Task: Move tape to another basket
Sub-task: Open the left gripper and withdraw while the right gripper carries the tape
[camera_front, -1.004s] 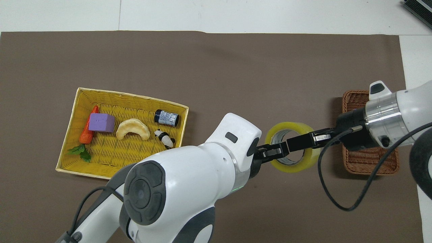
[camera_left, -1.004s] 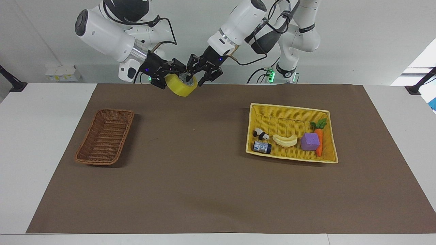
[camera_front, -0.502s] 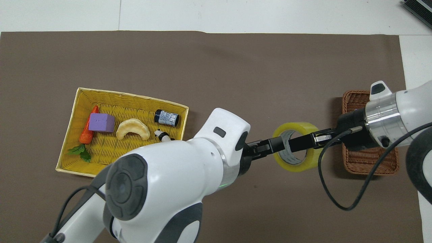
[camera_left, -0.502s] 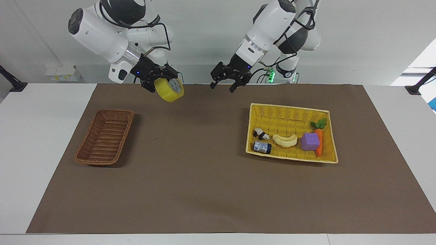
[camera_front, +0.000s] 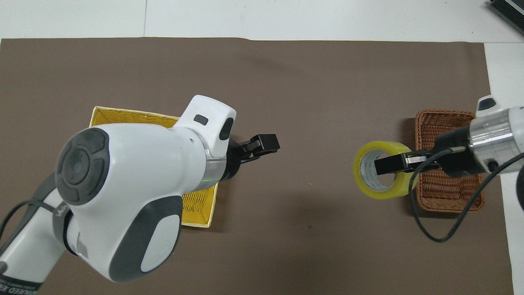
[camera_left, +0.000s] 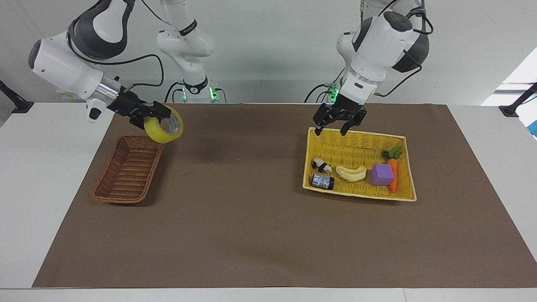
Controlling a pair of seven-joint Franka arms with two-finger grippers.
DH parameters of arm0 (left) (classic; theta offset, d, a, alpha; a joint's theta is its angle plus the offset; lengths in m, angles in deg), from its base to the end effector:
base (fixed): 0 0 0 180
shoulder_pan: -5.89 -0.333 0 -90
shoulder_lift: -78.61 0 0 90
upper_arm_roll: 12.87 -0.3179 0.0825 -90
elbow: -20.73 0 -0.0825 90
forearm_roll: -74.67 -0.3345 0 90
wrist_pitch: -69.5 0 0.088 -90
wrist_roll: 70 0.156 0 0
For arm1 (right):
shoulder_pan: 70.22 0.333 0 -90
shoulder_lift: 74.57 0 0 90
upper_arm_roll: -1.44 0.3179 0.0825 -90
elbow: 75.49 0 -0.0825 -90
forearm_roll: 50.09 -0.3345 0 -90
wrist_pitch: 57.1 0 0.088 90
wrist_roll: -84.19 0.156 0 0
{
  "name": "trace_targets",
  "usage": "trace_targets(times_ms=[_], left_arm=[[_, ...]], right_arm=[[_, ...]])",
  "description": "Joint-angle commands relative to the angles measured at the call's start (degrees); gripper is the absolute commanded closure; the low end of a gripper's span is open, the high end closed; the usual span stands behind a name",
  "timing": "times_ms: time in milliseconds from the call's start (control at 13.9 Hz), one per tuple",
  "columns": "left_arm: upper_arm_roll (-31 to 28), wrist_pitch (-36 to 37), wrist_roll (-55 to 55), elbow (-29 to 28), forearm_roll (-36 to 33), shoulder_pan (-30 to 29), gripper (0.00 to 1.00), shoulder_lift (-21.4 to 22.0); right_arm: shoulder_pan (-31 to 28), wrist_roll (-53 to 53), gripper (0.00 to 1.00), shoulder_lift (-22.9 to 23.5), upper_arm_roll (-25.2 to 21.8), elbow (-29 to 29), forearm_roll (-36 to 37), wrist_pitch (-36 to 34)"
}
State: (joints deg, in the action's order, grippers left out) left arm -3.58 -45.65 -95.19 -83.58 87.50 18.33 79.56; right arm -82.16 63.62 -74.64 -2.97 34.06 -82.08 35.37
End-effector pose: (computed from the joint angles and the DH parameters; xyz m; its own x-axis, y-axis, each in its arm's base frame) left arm 0.4933 -0.2219 0.5228 0.9857 0.1456 0.0847 0.1172 -0.9541 0.2757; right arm 0.4748 -0.0554 0.4641 0.9946 -0.0035 -0.1042 -0.0628 -0.8174 -0.5726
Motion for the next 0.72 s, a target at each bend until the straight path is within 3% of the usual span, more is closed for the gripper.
trace_targets(times_ms=[0, 143, 359, 646], left_arm=[[0.6, 3.4, 10.0, 0.2, -1.0, -5.6, 0.0, 0.5], [0.6, 7.0, 15.0, 1.9, -3.5, -9.8, 0.0, 0.5], [0.6, 13.1, 23.0, 5.5, -7.6, -14.4, 0.0, 0.0], [0.7, 24.7, 26.7, 15.1, -14.3, -16.4, 0.0, -2.7]], right_arm=[[-5.3, -6.7, 1.0, 2.4, 0.6, 0.0, -0.1, 1.7], [-6.2, -6.8, 1.0, 3.0, 0.6, 0.2, -0.5, 3.8], [-10.5, -16.0, 1.0, 8.6, 0.6, -0.5, -1.7, 5.4], [-13.0, -23.3, 1.0, 13.1, 0.5, -0.4, -5.1, 6.0]])
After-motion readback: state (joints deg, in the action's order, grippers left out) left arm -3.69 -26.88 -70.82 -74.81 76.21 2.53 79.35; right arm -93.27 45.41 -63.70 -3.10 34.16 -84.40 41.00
